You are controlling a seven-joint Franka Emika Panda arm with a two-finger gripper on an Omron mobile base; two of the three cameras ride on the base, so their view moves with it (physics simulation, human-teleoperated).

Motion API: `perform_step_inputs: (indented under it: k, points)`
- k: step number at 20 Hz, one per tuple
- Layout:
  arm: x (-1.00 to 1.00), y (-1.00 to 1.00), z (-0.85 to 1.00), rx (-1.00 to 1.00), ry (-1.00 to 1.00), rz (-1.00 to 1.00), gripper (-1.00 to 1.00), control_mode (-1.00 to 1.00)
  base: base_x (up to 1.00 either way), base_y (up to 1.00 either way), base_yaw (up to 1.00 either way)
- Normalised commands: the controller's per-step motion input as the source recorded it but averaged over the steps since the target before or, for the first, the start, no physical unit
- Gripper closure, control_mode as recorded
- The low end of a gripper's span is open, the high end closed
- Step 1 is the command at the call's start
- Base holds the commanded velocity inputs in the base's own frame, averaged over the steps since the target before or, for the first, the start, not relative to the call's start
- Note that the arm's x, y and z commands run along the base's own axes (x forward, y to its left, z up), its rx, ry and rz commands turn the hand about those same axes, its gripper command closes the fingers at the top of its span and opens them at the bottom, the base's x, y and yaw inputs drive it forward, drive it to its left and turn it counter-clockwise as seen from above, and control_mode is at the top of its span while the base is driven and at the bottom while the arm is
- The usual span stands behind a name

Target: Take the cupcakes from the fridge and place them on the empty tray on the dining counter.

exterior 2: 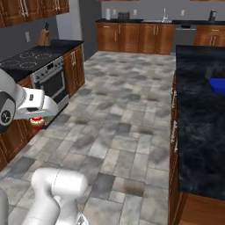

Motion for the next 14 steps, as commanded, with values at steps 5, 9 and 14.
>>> perform_step_inputs:
  k: [5, 9, 14]
  points:
    - [0.0, 0.0, 0.0, 0.0, 0.0, 0.0, 1.0, 1.0, 0.0, -0.39, -0.77]
    - [0.0, 0.0, 0.0, 0.0, 0.0, 0.0, 1.0, 1.0, 0.0, -0.36, -0.4]
    - [0.0, 0.0, 0.0, 0.0, 0.0, 0.0, 1.0, 1.0, 0.08, -0.6, -0.09]
